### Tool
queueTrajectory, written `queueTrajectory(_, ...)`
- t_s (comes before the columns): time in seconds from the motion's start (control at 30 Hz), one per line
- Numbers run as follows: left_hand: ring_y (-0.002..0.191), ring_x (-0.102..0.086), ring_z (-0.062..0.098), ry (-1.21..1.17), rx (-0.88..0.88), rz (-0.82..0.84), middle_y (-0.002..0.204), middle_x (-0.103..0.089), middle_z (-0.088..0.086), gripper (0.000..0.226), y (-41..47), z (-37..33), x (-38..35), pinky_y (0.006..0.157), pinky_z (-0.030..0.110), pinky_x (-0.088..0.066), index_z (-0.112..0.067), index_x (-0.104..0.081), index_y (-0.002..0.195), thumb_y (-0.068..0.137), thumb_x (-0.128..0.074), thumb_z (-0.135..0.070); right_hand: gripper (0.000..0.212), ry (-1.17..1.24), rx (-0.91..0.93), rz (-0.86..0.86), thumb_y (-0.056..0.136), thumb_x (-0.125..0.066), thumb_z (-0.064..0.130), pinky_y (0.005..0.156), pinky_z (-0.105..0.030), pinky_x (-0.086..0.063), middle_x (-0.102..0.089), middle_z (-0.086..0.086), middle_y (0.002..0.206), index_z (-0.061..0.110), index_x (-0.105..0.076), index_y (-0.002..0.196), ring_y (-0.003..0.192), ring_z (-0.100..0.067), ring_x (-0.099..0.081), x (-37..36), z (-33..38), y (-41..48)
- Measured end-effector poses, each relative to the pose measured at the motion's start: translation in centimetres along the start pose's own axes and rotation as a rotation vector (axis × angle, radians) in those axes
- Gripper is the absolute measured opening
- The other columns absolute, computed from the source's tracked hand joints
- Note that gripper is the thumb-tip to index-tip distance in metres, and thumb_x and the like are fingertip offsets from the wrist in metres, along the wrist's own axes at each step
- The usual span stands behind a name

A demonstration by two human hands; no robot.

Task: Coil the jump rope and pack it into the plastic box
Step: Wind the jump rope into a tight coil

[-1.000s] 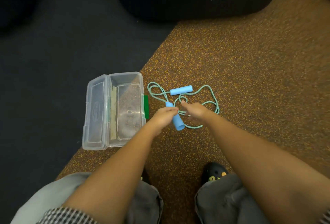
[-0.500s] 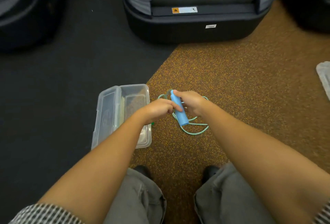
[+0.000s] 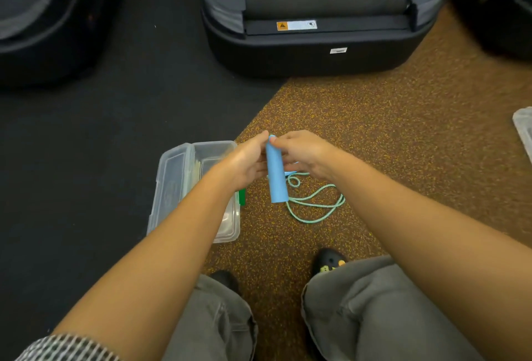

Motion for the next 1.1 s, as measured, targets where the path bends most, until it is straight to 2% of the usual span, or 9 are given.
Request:
queueTrajectory(0.13,0.111,-0.057,0.030,-0.100,0.018,-0.019,0.121,-0.056,0.019,0.046,-1.1,-0.5,-0.8,0.086,0.034,-0.047,-0.004,-0.048,0.127,0.097,-0.036,-0.037,0.025,-0.087,0.090,0.030,0.092,-0.053,0.021,0.064,-0.028,-0.055,-0.064,-0.025,0.104,0.011,-0.050,0.070,0.075,-0.022,-0.060,0.5,1.1,-1.6)
queueTrajectory(0.2,0.098,-0.060,0.027,-0.101,0.026,-0.035,0.114,-0.058,0.016,0.038,-1.7,-0.8,-0.7,0.084,0.034,-0.049,-0.008,-0.052,0.117,0.096,-0.039,-0.037,0.027,-0.102,0.131,0.052,0.091,-0.056,0.020,0.062,-0.027,-0.055,-0.061,-0.021,0.094,0.013,-0.046,0.067,0.069,-0.021,-0.060,0.5,1.4,-2.0)
queueTrajectory(0.37,0.079,-0.058,0.016,-0.099,0.022,-0.049,0.087,-0.058,0.005,0.034,-2.2,-1.0,0.6,0.077,0.033,-0.047,-0.014,-0.058,0.085,0.096,-0.038,-0.040,0.015,-0.083,0.164,0.114,0.086,-0.062,0.018,0.081,-0.039,-0.055,-0.061,-0.013,0.101,0.012,-0.049,0.090,0.091,-0.024,-0.065,0.0,1.3,-1.9)
queueTrajectory(0.47,0.082,-0.058,0.014,-0.089,0.018,-0.066,0.085,-0.059,0.002,0.031,-2.2,-0.2,1.3,0.080,0.034,-0.046,-0.015,-0.059,0.080,0.095,-0.041,-0.036,0.008,-0.099,0.151,0.168,0.088,-0.060,0.018,0.088,-0.037,-0.052,-0.061,-0.005,0.097,0.016,-0.054,0.082,0.090,-0.016,-0.061,0.4,0.9,-2.0)
queueTrajectory(0.53,0.088,-0.059,0.015,-0.036,-0.012,-0.072,0.088,-0.063,0.002,0.029,-2.1,0.0,2.0,0.085,0.034,-0.044,-0.015,-0.062,0.078,0.095,-0.044,-0.030,0.003,-0.251,0.202,0.045,0.087,-0.059,0.018,0.087,-0.037,-0.051,-0.060,0.001,0.094,0.017,-0.058,0.090,0.092,-0.017,-0.058,1.6,0.7,-1.8)
queueTrajectory(0.6,0.087,-0.062,0.015,0.069,-0.062,-0.037,0.085,-0.067,0.002,0.028,-2.3,-0.2,2.5,0.082,0.030,-0.046,-0.013,-0.064,0.080,0.095,-0.044,-0.026,0.024,-0.478,0.285,-0.079,0.087,-0.058,0.019,0.088,-0.033,-0.046,-0.057,-0.001,0.109,0.019,-0.056,0.111,0.104,-0.019,-0.054,2.5,0.7,-1.2)
queueTrajectory(0.73,0.067,-0.065,0.016,0.129,-0.147,0.090,0.056,-0.062,0.001,0.021,-2.9,-1.5,2.1,0.076,0.026,-0.054,-0.008,-0.064,0.087,0.092,-0.045,-0.016,0.042,-0.702,0.475,0.028,0.091,-0.052,0.018,0.108,-0.033,-0.031,-0.047,-0.006,0.137,0.020,-0.046,0.132,0.129,-0.019,-0.041,1.2,1.1,-0.4)
queueTrajectory(0.9,0.059,-0.062,0.015,0.092,-0.199,0.161,0.049,-0.052,0.000,0.025,-3.3,-3.6,2.6,0.081,0.029,-0.051,-0.008,-0.059,0.074,0.091,-0.043,-0.015,0.008,-0.670,0.395,0.111,0.094,-0.048,0.023,0.069,-0.028,-0.038,-0.053,0.004,0.080,0.018,-0.055,0.092,0.083,-0.017,-0.048,1.1,0.6,0.6)
queueTrajectory(1.1,0.083,-0.056,0.014,0.014,-0.342,0.096,0.073,-0.058,-0.004,0.020,-3.4,-5.7,4.9,0.090,0.038,-0.038,-0.020,-0.056,0.061,0.076,-0.047,-0.029,0.022,-0.780,0.168,-0.024,0.095,-0.047,0.027,0.050,-0.023,-0.033,-0.055,0.001,0.071,0.011,-0.062,0.098,0.057,-0.009,-0.044,3.6,-2.0,3.1)
Point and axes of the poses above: each hand's wrist, its own y-axis towards the middle knuckle, its own x-axis out of the back of the hand, z = x × y, the point moved 3 cm from there along y, towards the middle knuckle
